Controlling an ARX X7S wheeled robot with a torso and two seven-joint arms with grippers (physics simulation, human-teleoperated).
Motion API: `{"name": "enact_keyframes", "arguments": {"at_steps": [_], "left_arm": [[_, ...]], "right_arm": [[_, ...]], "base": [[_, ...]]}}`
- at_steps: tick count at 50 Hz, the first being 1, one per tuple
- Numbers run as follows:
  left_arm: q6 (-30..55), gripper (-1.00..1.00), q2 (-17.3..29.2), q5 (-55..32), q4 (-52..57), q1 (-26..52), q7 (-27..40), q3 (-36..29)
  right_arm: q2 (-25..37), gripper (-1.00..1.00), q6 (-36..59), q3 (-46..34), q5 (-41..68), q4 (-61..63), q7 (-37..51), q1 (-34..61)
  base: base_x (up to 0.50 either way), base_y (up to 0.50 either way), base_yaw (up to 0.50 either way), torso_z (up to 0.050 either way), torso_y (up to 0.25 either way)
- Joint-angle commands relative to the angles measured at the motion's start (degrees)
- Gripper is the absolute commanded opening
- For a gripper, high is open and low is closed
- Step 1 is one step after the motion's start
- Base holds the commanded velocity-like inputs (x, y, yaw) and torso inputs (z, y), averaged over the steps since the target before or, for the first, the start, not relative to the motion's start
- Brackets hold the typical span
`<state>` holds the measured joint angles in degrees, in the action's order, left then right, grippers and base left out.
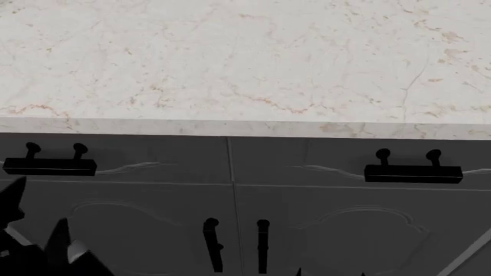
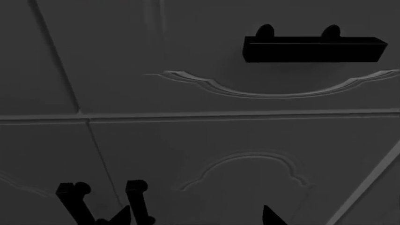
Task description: Open the left drawer.
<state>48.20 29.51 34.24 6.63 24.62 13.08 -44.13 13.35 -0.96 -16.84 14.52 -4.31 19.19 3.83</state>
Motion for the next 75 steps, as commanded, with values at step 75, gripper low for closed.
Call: {"name": "enact_keyframes", "arguments": {"at_steps": [75], "left_arm": [[-14.2,1.0,-12.75,3.88,-47.07,25.73,-5.96,-12.56]], "right_arm": [[0.15,1.0,0.01,-0.48,0.59,-0.36,0.1,0.69]], "base": [[0.0,0.0,0.0,0.0,0.0]]}}
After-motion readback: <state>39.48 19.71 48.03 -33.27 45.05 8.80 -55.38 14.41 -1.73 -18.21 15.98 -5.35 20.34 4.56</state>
